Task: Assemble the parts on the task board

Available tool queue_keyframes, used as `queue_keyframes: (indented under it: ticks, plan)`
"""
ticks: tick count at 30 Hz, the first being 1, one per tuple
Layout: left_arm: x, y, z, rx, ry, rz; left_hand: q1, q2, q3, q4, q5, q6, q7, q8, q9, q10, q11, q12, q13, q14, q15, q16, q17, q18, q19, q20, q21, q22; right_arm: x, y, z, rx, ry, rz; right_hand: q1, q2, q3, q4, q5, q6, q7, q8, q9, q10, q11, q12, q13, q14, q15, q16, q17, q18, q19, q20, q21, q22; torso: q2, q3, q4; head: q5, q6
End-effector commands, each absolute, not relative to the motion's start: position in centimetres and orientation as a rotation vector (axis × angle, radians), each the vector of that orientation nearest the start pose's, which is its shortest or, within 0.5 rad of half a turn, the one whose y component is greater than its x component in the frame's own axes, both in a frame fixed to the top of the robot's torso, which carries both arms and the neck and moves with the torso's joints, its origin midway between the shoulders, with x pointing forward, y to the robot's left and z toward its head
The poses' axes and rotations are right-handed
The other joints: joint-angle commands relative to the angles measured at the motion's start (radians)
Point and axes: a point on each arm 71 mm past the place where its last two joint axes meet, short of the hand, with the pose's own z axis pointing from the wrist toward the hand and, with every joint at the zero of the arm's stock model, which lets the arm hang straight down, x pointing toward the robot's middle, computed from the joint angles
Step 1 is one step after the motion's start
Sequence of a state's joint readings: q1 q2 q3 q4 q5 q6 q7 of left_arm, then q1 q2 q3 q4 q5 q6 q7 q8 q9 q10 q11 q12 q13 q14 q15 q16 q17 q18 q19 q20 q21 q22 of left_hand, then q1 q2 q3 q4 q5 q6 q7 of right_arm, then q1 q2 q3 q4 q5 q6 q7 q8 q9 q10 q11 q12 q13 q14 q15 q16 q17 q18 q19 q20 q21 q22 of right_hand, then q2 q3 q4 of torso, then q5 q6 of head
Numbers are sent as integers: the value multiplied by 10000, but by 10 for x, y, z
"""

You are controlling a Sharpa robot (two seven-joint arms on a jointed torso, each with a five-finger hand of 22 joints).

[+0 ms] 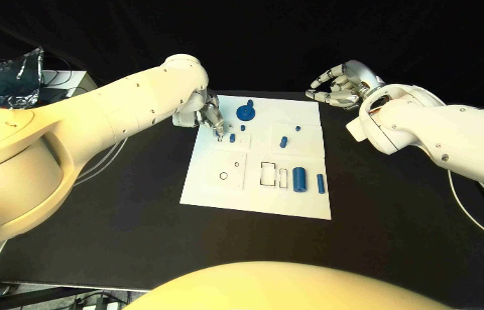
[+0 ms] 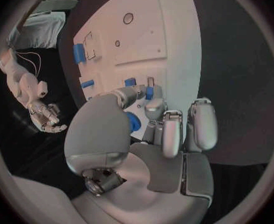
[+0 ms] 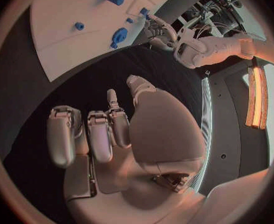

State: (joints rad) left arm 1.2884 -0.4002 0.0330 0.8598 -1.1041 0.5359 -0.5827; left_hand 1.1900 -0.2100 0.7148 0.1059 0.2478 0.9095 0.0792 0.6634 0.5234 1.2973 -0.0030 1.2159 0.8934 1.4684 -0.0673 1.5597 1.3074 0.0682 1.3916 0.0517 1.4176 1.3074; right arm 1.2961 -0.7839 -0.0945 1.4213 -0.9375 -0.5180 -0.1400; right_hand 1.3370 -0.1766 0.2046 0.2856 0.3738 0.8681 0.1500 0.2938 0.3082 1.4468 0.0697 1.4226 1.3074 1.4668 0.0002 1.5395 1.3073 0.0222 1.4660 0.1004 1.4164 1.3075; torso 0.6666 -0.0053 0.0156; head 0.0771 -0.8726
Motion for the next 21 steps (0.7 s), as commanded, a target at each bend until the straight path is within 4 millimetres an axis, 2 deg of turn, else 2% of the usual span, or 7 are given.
queue_keyframes:
  ticks: [1,21]
  plan:
    - [583,181,-206,-1529,25090,-1436,207,210,1187,-1220,68,-5,-46,25,1313,-69,-5,-54,-8,912,75,-30,2249,-28,-49,-19,-27,215,521,-217,-161,4180,15928,7459,-22,-58,35,10,32,-55,17,32,10,74,-30,63,1265,784,-85,-61,1508,130,478,-74,-20,1691,3,-1,-6,-7,0]
    - [586,178,-206,-1845,24681,-1468,203,212,1183,-1221,72,-10,-46,17,1330,-75,-5,-62,-17,906,75,-38,2229,-27,-49,-19,-27,214,521,-217,-161,4171,15908,7477,-22,-58,35,10,32,-55,17,32,10,74,-30,63,1265,784,-85,-61,1508,130,478,-74,-20,1691,6,4,-10,-14,0]
